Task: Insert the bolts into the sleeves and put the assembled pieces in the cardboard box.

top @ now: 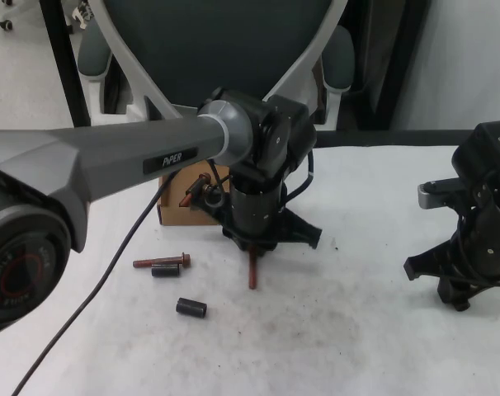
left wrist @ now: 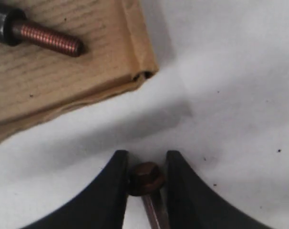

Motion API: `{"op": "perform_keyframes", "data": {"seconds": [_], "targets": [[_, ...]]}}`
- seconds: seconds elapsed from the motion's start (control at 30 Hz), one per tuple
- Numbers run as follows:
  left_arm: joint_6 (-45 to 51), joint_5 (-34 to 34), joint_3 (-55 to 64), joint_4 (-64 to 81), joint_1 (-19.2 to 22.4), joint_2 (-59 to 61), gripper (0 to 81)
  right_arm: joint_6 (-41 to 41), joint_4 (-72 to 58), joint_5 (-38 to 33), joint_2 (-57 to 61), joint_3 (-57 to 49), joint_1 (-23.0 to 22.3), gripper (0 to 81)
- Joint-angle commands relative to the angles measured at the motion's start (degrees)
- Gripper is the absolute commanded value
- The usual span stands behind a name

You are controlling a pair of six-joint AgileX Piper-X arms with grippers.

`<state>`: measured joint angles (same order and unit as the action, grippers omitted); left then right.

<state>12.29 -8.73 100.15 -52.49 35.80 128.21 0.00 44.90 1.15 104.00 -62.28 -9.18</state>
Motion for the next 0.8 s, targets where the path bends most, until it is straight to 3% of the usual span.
{"op": "perform_keyframes", "data": {"seconds": [0.0,0.33,0.43,0.63,0.77], "targets": [[-6.48,-3.61,-0.57,-1.87,-0.33,-0.89,0.3,-0.52,1.53,-1.93,0.25,0.13,-0.07,0.3],[-9.3,-3.62,-0.42,-7.0,-0.33,-1.29,3.0,-0.63,1.98,-1.93,0.25,0.13,-0.07,0.3],[-8.39,-3.62,-0.42,-7.67,-0.33,-1.45,15.3,-0.63,2.17,-1.93,0.25,0.13,-0.07,0.3],[-4.03,-3.85,-0.42,-9.12,-0.33,-2.21,56.9,-2.14,1.75,-1.93,0.25,0.13,-1.21,0.3],[-3.25,-4.03,-0.42,-10.15,-0.47,-3.08,56.3,-2.27,0.41,-1.93,0.25,0.13,-2.65,0.3]]}}
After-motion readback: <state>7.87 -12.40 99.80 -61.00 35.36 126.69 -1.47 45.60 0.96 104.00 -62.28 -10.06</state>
